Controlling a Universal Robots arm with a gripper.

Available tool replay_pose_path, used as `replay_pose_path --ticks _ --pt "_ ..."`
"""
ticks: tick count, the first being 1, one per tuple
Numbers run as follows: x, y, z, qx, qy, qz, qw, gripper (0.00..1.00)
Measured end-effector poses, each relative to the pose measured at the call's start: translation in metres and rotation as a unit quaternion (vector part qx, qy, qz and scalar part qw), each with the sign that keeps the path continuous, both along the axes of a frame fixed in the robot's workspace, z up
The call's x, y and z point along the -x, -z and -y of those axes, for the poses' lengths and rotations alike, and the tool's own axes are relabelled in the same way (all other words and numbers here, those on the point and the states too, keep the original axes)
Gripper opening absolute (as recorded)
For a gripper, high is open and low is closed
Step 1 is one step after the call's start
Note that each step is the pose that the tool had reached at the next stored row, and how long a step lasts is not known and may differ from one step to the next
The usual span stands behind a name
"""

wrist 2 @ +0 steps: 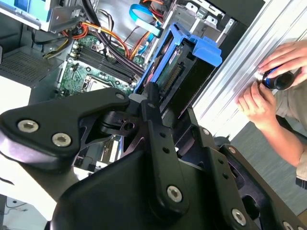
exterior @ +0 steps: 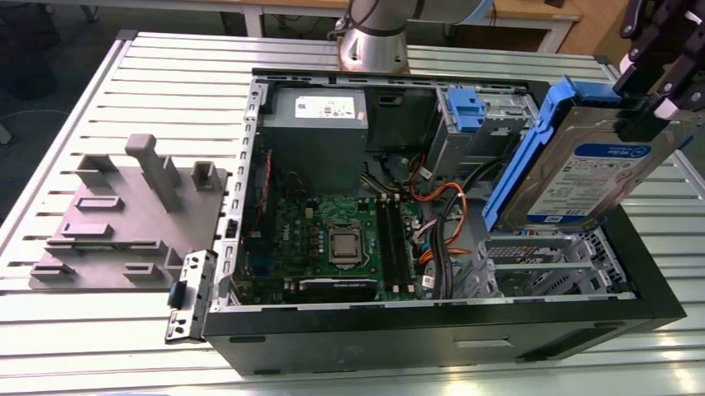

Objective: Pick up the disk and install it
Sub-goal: 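Pick up the disk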

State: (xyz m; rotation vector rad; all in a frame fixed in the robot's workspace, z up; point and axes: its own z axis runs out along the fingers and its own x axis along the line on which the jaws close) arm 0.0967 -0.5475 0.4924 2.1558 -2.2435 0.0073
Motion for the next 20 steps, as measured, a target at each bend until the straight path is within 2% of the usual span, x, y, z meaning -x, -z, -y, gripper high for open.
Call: replay_pose_path --ticks 4,8,15,20 --pt "-0.0019 0.0027 0.0012 -0.0006 0.0 -0.0002 1.0 0.35" --pt "-0.0019 0.0031 0.0015 -0.008 0.0 -0.0002 0.99997 0.35" --pt "-0.003 0.008 0.003 -0.0082 0.001 -0.0003 0.99997 0.35" --pt "-0.0068 0.0089 0.0034 -0.0082 0.006 -0.0002 0.99995 0.35"
